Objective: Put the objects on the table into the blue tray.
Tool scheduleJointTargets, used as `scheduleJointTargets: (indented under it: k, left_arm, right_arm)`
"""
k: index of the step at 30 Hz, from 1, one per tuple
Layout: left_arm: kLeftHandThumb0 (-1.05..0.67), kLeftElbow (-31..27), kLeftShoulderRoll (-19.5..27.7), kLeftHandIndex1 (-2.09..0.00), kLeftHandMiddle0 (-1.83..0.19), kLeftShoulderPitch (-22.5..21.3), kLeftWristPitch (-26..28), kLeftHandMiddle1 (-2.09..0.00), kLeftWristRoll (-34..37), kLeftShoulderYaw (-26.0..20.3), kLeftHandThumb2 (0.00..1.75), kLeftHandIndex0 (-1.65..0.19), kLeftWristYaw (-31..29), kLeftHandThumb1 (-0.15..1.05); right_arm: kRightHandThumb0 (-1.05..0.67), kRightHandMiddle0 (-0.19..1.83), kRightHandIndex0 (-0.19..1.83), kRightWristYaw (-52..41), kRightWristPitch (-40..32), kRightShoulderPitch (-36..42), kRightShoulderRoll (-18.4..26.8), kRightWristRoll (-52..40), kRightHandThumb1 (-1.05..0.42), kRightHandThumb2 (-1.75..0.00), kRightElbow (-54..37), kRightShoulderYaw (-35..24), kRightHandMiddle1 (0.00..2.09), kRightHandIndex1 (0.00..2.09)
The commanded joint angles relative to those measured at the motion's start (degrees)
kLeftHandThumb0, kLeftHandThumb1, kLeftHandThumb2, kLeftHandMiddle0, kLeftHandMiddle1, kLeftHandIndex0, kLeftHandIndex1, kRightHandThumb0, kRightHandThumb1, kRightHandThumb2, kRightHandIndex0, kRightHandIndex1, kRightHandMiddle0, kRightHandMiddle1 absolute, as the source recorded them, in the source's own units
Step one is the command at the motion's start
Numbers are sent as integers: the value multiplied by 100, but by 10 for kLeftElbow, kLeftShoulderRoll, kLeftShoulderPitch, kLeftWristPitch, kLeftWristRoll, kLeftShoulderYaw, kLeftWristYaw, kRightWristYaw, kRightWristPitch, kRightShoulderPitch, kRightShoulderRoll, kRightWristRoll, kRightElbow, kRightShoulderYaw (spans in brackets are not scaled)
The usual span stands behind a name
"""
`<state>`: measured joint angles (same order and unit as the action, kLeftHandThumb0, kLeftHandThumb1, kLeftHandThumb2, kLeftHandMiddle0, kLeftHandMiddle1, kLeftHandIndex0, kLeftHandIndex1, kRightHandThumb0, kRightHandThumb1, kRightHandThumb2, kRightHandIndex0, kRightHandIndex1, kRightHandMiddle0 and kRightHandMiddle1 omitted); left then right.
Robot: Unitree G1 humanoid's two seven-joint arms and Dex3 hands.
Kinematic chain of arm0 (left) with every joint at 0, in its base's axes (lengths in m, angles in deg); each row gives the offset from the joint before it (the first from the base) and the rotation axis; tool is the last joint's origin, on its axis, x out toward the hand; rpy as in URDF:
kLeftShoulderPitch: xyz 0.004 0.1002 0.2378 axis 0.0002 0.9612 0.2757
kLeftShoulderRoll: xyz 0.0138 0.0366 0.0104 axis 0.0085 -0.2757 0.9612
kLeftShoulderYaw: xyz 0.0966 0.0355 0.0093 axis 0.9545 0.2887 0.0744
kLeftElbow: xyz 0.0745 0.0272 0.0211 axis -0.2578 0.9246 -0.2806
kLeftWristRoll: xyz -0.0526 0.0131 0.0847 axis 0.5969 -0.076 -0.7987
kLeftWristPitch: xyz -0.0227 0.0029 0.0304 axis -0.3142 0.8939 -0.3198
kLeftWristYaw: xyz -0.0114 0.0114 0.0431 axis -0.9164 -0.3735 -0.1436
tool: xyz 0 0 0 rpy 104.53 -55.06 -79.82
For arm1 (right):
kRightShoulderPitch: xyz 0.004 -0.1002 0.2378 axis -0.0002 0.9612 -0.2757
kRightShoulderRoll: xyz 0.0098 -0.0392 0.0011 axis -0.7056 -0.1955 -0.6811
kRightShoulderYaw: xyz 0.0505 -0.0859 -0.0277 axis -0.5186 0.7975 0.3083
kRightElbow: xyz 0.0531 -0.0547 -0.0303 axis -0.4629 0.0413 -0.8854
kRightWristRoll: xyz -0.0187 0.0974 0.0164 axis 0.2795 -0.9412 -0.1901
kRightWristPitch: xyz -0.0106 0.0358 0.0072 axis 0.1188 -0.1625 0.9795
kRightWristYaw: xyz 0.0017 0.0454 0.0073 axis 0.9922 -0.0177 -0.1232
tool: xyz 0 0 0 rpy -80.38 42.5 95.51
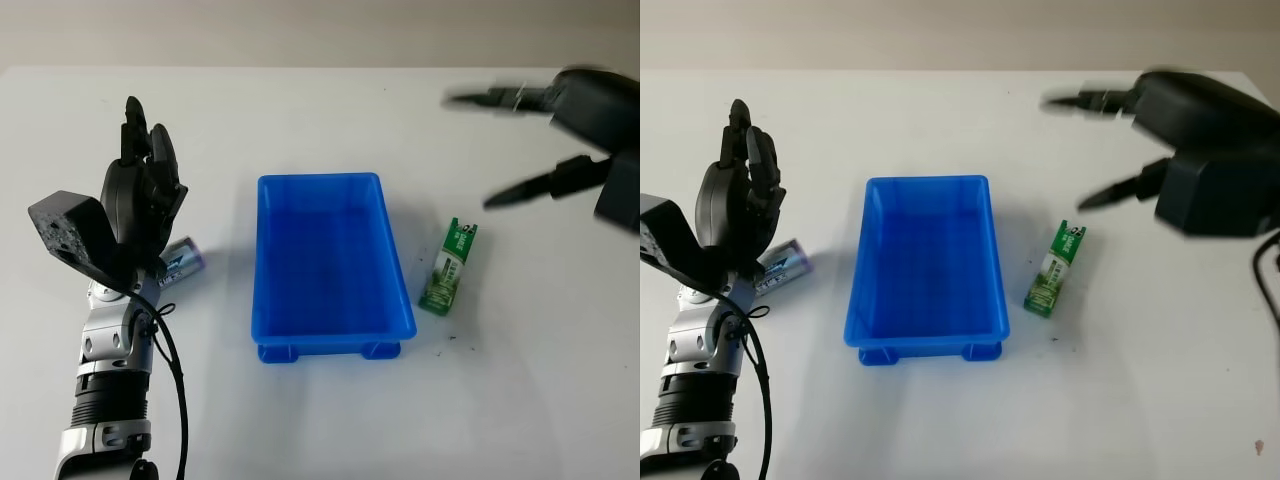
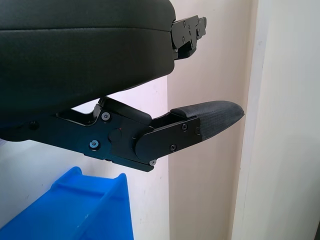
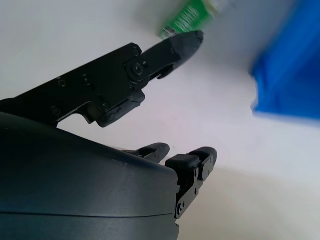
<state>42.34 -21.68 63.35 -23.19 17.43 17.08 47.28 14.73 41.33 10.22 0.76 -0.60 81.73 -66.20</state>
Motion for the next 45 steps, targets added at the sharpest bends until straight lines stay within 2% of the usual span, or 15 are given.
scheduleJointTargets:
  k: [1,14,24,25,26,27,29,30,32,33,35,37,39,42,45]
  left_arm:
    - [-68,-1,0,0,19,-5,-2,0,0,2,72,19,-2,105]
    - [-68,-9,5,0,19,0,6,0,-3,5,71,19,-2,105]
    - [-69,-13,8,0,19,4,21,0,-2,7,68,19,-8,105]
    - [-70,-13,8,0,19,3,22,0,-2,7,68,19,-8,105]
    - [-70,-14,8,0,19,3,23,0,-2,7,68,19,-8,105]
    - [-69,-16,7,0,19,4,25,0,-3,7,68,19,-7,105]
    - [-70,-19,7,0,19,4,28,0,-5,9,69,19,-5,105]
    - [-69,-20,6,0,19,4,28,0,-5,9,69,19,-5,105]
    - [-69,-20,6,0,19,4,30,0,-4,8,69,19,-5,105]
    - [-69,-20,6,0,19,4,30,0,-5,8,69,19,-5,105]
    - [-69,-21,6,0,19,4,31,0,-5,8,69,19,-4,105]
    - [-69,-20,6,0,19,3,30,0,-5,8,69,19,-4,105]
    - [-69,-18,5,0,19,2,29,0,-3,6,69,19,-4,105]
    - [-68,-13,5,0,19,2,20,0,-2,5,69,19,-7,105]
    - [-68,-10,5,0,19,2,18,0,-1,4,69,19,-10,105]
  right_arm:
    - [-44,44,37,-1,39,14,29,34,-79,-6,-5,18,7,9]
    - [-34,47,44,161,257,43,4,169,-85,-7,117,96,8,10]
    - [-29,45,46,310,323,44,-50,216,-94,-7,219,130,10,14]
    - [-29,45,43,319,327,42,-52,220,-96,-7,225,133,19,26]
    - [-28,22,16,331,331,39,-53,226,-97,-6,231,135,72,81]
    - [-28,4,2,349,336,37,-54,236,-98,-6,237,137,112,115]
    - [-27,-4,-7,409,350,32,-54,273,-99,-5,249,144,163,173]
    - [-29,-6,-1,443,353,30,-53,296,-99,-5,252,149,191,195]
    - [-35,3,19,501,353,26,-52,333,-99,-6,258,158,204,206]
    - [-38,12,37,521,353,24,-53,343,-100,-6,263,162,207,208]
    - [-41,22,53,554,349,22,-51,358,-102,-6,268,167,209,209]
    - [-49,51,86,574,337,19,-47,370,-104,-22,267,171,209,209]
    - [-51,67,102,582,329,8,-46,372,-105,-30,274,172,209,209]
    - [-50,77,106,612,301,-19,-44,389,-105,-33,289,176,209,209]
    - [-49,66,98,652,280,-50,-42,406,-105,-29,320,185,209,209]
